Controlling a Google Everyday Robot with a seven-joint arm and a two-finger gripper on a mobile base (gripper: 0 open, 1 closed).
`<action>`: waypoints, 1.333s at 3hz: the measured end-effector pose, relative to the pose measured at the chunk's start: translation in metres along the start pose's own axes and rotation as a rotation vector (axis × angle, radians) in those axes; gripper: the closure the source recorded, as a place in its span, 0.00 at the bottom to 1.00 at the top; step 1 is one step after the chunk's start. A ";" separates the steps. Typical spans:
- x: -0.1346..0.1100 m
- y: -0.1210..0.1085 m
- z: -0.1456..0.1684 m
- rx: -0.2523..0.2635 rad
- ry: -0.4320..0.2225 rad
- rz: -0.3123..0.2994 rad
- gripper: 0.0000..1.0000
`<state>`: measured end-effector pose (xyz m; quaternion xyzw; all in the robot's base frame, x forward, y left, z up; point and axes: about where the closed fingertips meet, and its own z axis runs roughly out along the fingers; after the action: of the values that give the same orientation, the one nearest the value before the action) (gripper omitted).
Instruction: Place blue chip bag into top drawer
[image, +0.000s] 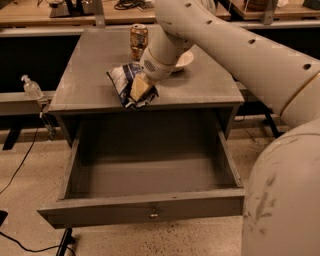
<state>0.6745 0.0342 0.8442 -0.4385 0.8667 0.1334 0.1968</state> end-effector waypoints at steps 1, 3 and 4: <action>0.000 -0.005 0.002 -0.003 -0.009 -0.013 1.00; 0.032 0.030 -0.017 -0.044 -0.215 -0.208 1.00; 0.071 0.058 -0.005 -0.106 -0.232 -0.335 1.00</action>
Offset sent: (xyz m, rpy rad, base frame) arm -0.0375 -0.0290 0.0092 0.1901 -0.4117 0.4383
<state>0.5879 0.0155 0.8194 -0.5678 0.7451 0.1937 0.2914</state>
